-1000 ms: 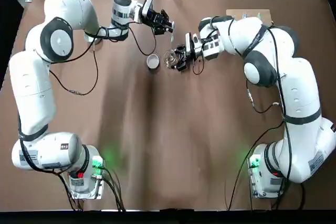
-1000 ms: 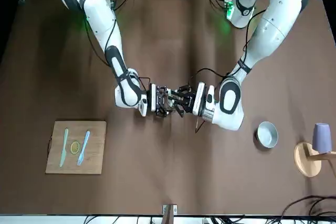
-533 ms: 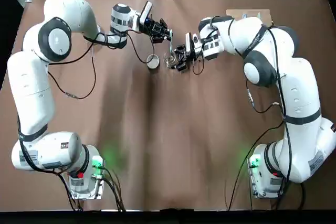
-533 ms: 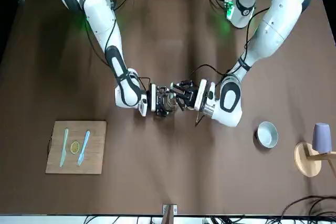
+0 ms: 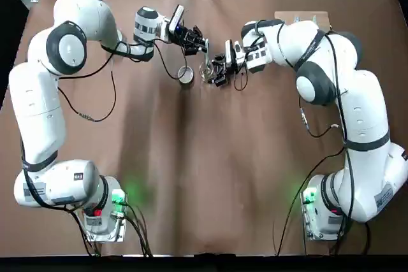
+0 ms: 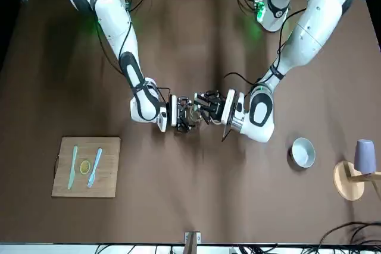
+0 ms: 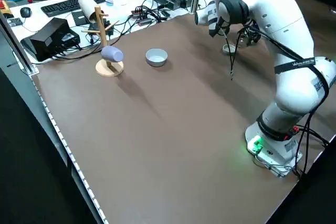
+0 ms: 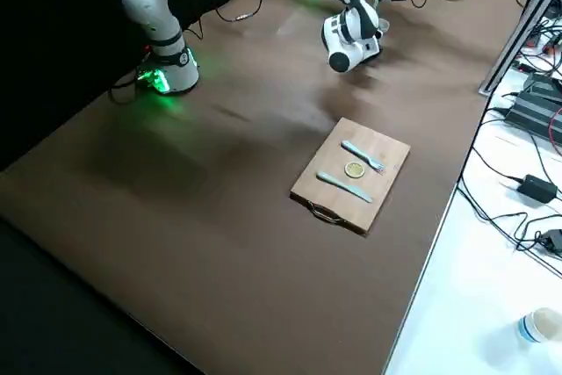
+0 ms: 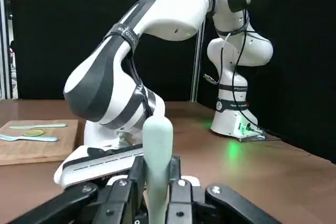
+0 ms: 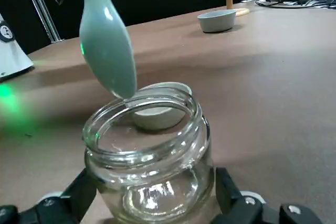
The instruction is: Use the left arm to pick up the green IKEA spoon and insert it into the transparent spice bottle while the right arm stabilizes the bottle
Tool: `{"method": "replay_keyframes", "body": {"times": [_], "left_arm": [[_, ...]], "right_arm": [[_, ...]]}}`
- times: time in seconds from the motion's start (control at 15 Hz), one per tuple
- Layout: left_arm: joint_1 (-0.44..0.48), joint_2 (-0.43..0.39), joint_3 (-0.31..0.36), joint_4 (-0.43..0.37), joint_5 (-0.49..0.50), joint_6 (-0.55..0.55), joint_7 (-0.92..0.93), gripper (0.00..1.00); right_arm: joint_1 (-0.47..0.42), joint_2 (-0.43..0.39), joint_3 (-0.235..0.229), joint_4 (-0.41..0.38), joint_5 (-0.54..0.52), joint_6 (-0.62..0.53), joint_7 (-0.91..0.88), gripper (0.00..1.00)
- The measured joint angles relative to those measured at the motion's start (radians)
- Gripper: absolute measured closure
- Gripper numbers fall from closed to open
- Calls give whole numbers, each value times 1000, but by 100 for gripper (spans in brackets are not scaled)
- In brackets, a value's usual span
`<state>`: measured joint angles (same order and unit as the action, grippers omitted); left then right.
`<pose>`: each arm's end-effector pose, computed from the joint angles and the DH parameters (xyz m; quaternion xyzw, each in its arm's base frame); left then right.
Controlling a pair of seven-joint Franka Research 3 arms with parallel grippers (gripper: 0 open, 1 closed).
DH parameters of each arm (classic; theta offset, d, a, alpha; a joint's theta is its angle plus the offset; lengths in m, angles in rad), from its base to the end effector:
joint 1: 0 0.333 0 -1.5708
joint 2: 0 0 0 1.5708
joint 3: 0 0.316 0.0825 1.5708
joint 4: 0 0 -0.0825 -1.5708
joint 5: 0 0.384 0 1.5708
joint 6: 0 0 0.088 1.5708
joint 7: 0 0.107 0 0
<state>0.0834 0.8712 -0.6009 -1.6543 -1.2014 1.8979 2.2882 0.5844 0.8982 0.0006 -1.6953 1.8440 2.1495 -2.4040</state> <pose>0.5700 -0.3419 0.2045 0.4243 -0.5825 0.3683 0.5874 0.5178 0.3908 0.0736 -0.6153 -0.5439 -0.3562 0.4458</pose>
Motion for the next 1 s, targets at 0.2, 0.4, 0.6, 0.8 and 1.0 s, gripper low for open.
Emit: {"method": "replay_keyframes", "body": {"times": [0.2,0.4,0.6,0.8,1.0], "left_arm": [[-1,19,3,-2,0,1,1,78],[-4,45,13,-2,0,2,19,78],[-6,53,30,-2,0,2,31,78],[-6,53,33,-2,0,6,31,78],[-7,53,33,-1,0,23,32,50]], "right_arm": [[0,0,0,0,0,0,0,0],[0,0,0,0,0,0,0,0],[0,0,0,0,0,0,0,0],[0,0,0,0,0,0,0,0],[0,0,0,0,0,0,0,0]]}}
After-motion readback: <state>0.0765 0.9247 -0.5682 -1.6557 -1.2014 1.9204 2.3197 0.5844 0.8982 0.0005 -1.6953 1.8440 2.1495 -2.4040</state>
